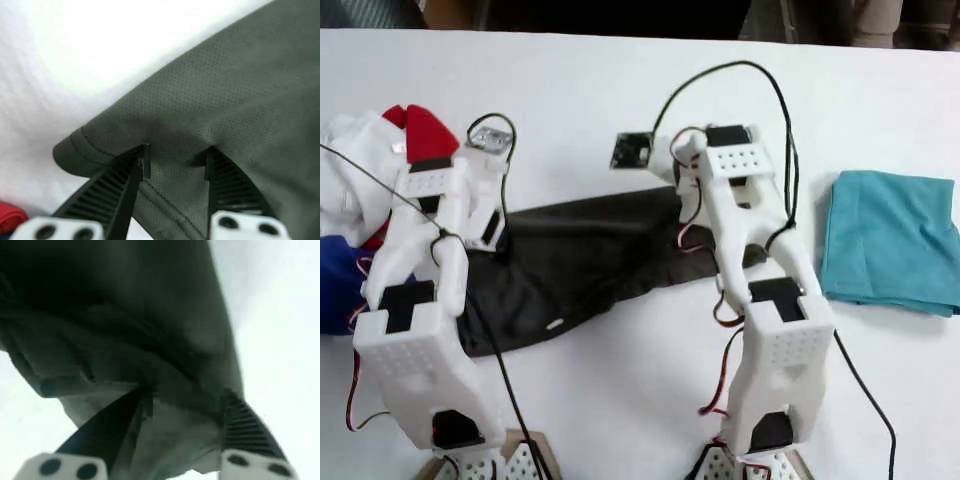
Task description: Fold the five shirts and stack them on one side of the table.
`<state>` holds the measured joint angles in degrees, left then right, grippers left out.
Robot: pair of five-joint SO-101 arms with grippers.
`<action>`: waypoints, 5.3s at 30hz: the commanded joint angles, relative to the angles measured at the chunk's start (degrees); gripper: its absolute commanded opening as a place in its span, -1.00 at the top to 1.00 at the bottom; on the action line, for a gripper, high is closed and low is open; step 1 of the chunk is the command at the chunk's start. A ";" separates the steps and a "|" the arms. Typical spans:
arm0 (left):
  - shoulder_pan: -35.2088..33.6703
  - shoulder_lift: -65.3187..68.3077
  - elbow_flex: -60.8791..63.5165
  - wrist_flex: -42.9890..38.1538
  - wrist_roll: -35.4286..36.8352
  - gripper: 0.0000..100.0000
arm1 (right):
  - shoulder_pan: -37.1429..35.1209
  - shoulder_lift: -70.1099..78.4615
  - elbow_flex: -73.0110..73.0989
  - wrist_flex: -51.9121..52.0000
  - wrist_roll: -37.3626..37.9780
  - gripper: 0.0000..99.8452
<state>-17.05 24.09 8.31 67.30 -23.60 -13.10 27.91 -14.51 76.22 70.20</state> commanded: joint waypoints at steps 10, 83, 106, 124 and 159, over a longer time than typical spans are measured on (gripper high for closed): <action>0.88 0.53 -1.10 -1.58 0.35 0.59 | 3.91 0.04 -12.13 16.66 -7.47 0.62; -3.96 1.85 -8.13 -4.92 2.20 0.59 | -13.76 -4.53 -15.56 18.68 -19.69 0.96; -6.77 -5.54 -19.74 20.04 7.03 0.59 | 10.07 -32.92 8.70 14.99 -26.99 0.96; -10.90 -5.45 0.48 0.79 12.22 0.59 | 10.07 -47.16 22.33 10.42 -26.90 0.96; -12.40 13.71 -30.29 21.98 11.78 0.95 | 10.24 -47.25 22.33 10.59 -27.34 0.96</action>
<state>-26.99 39.03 -16.04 86.73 -11.56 -3.43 -16.22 8.09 87.21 43.56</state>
